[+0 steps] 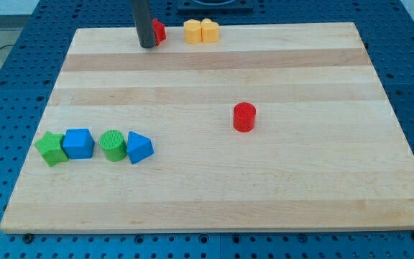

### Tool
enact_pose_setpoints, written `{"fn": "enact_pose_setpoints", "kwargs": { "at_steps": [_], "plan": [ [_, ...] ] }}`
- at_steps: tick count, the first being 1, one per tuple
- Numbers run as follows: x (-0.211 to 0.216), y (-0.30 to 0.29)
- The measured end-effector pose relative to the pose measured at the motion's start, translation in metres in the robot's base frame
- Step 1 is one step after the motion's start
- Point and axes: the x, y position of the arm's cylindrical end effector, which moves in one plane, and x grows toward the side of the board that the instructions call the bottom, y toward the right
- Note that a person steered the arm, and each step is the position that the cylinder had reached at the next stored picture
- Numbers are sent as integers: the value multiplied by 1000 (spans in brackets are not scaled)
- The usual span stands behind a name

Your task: Place the red circle in between yellow hexagon and red star

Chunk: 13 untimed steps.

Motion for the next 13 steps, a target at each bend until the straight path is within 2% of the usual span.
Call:
{"fn": "enact_pose_setpoints", "kwargs": {
  "at_steps": [1,2,3,4,5,6,7,8,9,10,11,12,13],
  "plan": [
    [29,-16],
    [60,54],
    [72,177],
    [120,303],
    [200,348],
    [257,323],
    [251,269],
    [218,219],
    [194,132],
    [187,63],
    [158,35],
    [132,34],
    [153,31]
  ]
}}
